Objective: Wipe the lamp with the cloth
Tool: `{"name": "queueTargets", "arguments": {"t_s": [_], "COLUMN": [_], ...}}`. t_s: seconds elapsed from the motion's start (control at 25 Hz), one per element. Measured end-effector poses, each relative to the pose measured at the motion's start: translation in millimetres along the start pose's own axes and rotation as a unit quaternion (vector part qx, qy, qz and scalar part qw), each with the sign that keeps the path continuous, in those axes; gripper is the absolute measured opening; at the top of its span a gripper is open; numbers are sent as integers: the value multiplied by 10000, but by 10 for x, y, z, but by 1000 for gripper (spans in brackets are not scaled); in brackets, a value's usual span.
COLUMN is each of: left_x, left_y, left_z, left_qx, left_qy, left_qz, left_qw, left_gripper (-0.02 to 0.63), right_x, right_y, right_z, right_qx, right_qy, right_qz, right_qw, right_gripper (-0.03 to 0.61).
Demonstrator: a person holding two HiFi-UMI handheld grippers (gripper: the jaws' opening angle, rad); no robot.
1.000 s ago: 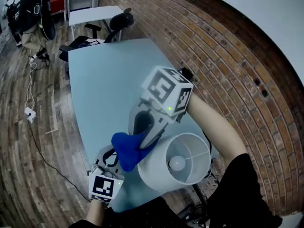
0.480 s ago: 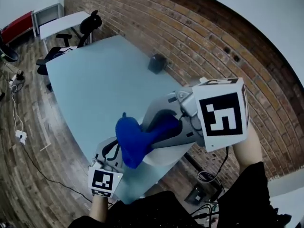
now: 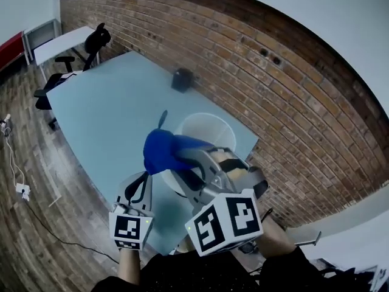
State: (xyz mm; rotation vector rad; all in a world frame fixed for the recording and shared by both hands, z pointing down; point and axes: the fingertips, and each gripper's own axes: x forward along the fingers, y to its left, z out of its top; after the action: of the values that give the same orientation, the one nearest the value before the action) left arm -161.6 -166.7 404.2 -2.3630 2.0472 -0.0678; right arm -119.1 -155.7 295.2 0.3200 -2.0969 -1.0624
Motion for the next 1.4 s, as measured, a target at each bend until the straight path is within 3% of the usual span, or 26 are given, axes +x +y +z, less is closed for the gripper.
{"name": "queueTargets", "arguments": {"t_s": [0.16,0.32,0.44,0.52,0.68,0.8,0.88,0.96,1.08,1.2,1.4], "left_x": [-83,-132,-199,-265,-363,-389,-386,-372,-359,-341,-280], "left_y": [-9,5,15,66,142,127,109,88,27,-39,-58], "left_z": [-23,-72,-165,-263,-428,-528,-594,-658,-714,-719,-827], "left_qx": [-29,20,86,122,57,91,87,56,-9,-64,-118], "left_qy": [-20,10,119,250,408,494,556,635,729,732,863], "left_qz": [48,99,127,219,327,290,259,237,195,177,227], "left_qw": [10000,9999,9998,9994,9986,9983,9981,9977,9972,9971,9959], "left_gripper": [8,9,9,8,9,8,9,9,9,9,8], "right_x": [70,187,323,465,743,806,839,908,1016,1101,1349], "right_y": [243,553,829,1088,1685,2003,2111,2139,1998,1711,1382], "right_z": [-164,-266,-366,-413,-541,-609,-783,-1066,-1415,-1540,-1612], "right_qx": [707,1250,1353,1443,1969,2766,3127,3084,2426,1884,1603], "right_qy": [416,491,630,702,652,184,49,235,581,645,711], "right_qz": [-864,-1126,-1273,-1088,-324,60,-131,-638,-1627,-2462,-2974], "right_qw": [9929,9845,9806,9810,9777,9608,9497,9488,9546,9485,9385], "right_gripper": [61,61,61,61,61,61,61,61,61,61,61]}}
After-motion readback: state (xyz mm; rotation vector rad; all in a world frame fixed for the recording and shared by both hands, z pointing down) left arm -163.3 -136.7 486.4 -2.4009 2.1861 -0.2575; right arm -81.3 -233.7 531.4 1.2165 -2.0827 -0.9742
